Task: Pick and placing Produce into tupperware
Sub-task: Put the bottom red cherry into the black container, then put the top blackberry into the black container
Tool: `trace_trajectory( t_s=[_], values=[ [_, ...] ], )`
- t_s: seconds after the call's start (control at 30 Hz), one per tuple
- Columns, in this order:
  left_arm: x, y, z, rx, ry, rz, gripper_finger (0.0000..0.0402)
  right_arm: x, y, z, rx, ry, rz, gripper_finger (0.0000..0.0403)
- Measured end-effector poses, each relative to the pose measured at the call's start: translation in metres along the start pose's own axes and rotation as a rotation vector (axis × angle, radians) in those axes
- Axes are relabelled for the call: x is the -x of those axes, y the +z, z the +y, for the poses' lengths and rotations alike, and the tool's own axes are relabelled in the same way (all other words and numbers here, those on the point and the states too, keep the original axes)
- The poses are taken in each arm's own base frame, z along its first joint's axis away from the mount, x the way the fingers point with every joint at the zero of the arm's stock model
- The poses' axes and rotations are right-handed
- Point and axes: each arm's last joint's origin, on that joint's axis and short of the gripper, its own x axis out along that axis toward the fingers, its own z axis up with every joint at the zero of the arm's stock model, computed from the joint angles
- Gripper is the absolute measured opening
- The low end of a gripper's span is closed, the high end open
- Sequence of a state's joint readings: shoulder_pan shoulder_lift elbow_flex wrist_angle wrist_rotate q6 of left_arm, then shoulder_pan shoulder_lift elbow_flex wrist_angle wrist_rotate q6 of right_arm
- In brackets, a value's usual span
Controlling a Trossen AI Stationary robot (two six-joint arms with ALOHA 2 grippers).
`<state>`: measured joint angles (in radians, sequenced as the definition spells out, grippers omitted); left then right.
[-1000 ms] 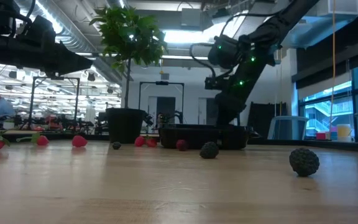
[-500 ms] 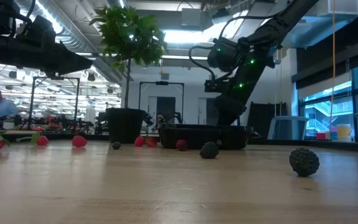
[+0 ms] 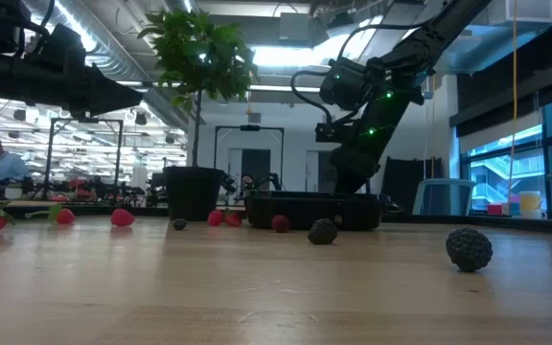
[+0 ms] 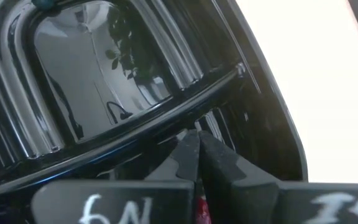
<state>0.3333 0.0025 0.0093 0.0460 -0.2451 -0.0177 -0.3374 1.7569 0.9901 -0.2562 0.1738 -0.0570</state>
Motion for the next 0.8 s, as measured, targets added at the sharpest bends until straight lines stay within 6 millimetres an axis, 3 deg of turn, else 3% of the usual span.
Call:
trace_trajectory(
  t_s=[0.2, 0.57, 0.8],
  values=[
    [0.0000, -0.0001, 0.0000, 0.000, 0.000, 0.000, 0.0110, 0.0001, 0.0000, 0.0000, 0.001, 0.000, 0.000, 0.0021],
    [0.0000, 0.0000, 0.0000, 0.000, 0.001, 0.000, 0.0110, 0.0002, -0.0004, 0.0000, 0.001, 0.000, 0.004, 0.0084],
    [0.0000, 0.0000, 0.0000, 0.000, 0.001, 0.000, 0.0110, 0.0065, 0.0028, -0.0012, 0.031, -0.001, 0.028, 0.0091]
  ],
)
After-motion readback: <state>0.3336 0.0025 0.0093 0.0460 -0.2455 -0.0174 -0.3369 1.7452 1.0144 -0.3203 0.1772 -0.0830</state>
